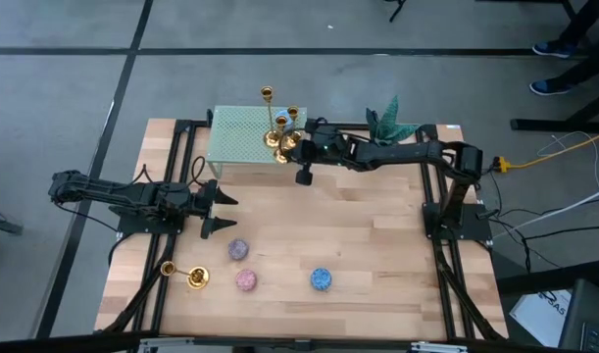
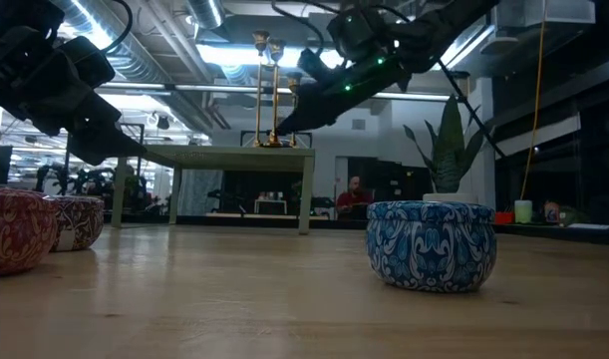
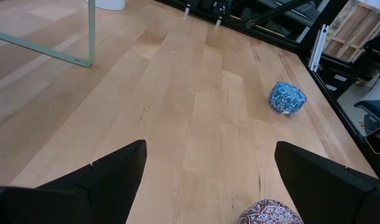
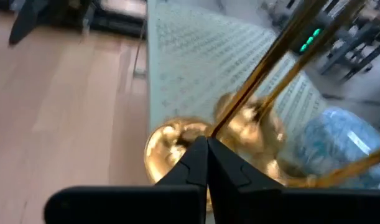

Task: Pick & Place candle stick holders
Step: Adjust the gold candle holders on the shelf

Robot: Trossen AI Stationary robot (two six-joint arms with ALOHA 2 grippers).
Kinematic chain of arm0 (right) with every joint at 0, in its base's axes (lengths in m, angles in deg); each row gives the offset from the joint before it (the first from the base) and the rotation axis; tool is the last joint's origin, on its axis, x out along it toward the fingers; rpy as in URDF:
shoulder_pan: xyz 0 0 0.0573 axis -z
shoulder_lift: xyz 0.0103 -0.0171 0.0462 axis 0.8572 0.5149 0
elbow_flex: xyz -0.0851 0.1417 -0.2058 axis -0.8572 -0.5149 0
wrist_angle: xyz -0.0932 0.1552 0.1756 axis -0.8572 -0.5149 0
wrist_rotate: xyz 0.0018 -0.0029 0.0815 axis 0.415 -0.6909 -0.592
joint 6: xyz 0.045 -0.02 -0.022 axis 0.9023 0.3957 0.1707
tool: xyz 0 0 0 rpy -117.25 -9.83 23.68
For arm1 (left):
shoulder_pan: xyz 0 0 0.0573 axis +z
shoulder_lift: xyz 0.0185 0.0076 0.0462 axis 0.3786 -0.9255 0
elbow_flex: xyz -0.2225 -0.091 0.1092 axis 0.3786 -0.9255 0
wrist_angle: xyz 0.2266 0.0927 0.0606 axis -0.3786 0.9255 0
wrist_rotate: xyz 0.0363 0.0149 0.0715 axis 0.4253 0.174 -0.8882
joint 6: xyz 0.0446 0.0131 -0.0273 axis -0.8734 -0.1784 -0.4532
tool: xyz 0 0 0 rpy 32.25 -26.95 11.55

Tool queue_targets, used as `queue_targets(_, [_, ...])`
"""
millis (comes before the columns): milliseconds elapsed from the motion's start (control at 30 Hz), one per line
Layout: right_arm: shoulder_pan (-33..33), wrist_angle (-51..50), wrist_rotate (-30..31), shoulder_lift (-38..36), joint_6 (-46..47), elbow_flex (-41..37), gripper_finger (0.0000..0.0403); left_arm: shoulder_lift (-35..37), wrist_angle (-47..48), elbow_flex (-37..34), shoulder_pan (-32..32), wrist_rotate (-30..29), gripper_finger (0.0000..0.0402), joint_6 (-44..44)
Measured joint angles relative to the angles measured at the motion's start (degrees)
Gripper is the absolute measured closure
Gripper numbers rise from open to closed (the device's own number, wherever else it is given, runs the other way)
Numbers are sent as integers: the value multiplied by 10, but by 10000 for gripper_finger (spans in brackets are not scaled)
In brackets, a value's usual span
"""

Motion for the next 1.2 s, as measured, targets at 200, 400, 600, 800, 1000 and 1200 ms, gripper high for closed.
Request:
queue_targets(200, [-1, 28, -3, 12, 0, 0, 397, 0, 0, 0, 0, 0, 48, 0])
queue_targets(400, [0, 35, 4, 13, 4, 0, 398, 0, 0, 0, 0, 0, 48, 0])
queue_targets(600, [0, 52, 47, 10, 5, 0, 385, 0, 0, 0, 0, 0, 49, 0])
queue_targets(800, [-5, 34, 47, -11, 8, 6, 383, 0, 0, 0, 0, 0, 48, 0])
queue_targets(1000, [-19, 2, 38, -46, 82, 6, 382, 0, 3, 0, 0, 20, 48, -26])
queue_targets(1200, [-47, -72, 31, -66, 163, 6, 363, -2, -2, 0, 0, 127, 48, -193])
